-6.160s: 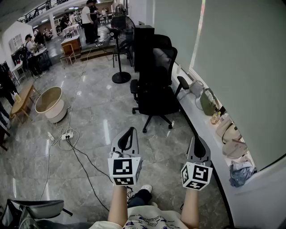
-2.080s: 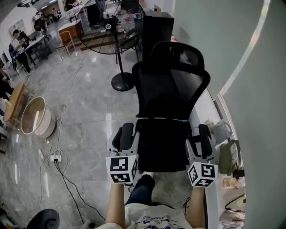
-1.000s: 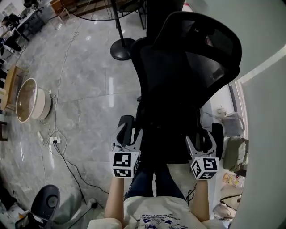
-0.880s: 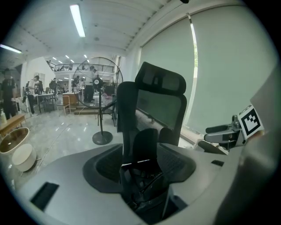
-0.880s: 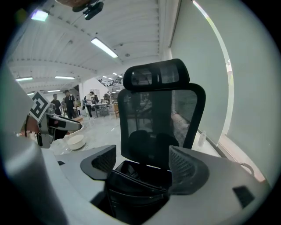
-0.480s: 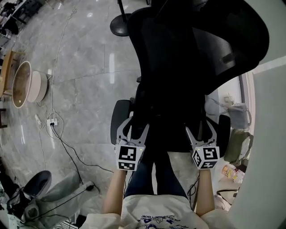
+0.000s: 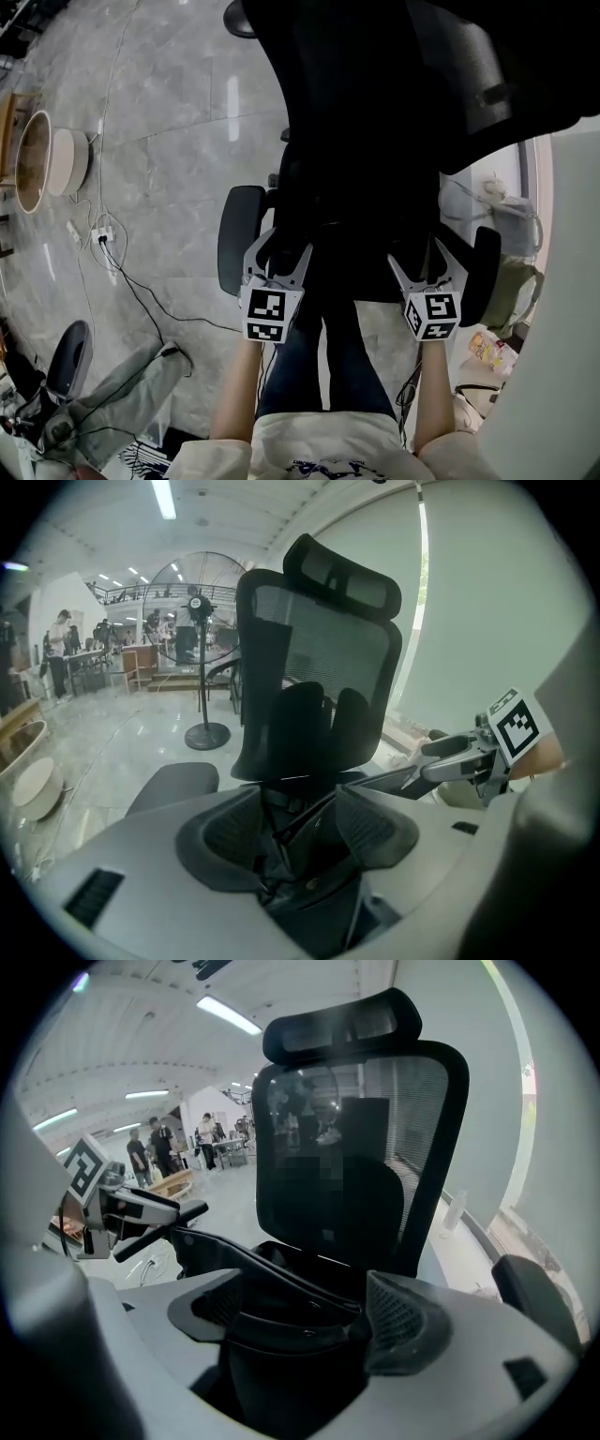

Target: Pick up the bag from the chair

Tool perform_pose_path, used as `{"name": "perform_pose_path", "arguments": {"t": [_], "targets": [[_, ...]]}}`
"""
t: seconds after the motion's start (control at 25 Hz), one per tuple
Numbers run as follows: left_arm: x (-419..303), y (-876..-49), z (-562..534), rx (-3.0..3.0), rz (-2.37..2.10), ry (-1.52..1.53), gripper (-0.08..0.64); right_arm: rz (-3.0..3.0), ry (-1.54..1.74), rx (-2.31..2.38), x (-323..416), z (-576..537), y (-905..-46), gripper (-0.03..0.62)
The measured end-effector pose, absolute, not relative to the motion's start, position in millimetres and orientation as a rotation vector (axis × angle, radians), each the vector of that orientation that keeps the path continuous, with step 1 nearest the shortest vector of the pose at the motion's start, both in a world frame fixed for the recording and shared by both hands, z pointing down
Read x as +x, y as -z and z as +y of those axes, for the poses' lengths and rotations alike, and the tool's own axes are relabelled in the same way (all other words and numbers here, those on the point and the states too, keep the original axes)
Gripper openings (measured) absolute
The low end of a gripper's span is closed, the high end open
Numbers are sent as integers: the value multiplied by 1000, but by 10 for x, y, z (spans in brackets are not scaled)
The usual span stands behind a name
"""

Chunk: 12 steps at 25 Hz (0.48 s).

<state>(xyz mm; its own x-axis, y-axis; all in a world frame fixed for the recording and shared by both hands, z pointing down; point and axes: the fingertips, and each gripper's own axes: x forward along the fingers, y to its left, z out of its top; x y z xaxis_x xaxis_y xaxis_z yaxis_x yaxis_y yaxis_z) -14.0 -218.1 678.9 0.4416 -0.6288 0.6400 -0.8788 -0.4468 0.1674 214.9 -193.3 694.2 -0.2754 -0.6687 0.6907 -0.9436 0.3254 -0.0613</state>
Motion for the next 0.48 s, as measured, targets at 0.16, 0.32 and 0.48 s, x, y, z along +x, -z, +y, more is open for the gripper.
{"name": "perform_pose_path", "arguments": {"t": [0.16, 0.32, 0.48], "targets": [[-82, -6981, -2185, 2216, -1245, -699, 261, -2025, -663, 1392, 2225, -1923, -7211, 429], [-34, -7119, -2195, 2238, -1217, -686, 272, -2015, -673, 1367, 2241, -1964, -7450, 428], [-29, -7301, -2160, 2204, -1221, -703, 276, -2018, -679, 1331, 2282, -1997, -7638, 425]]}}
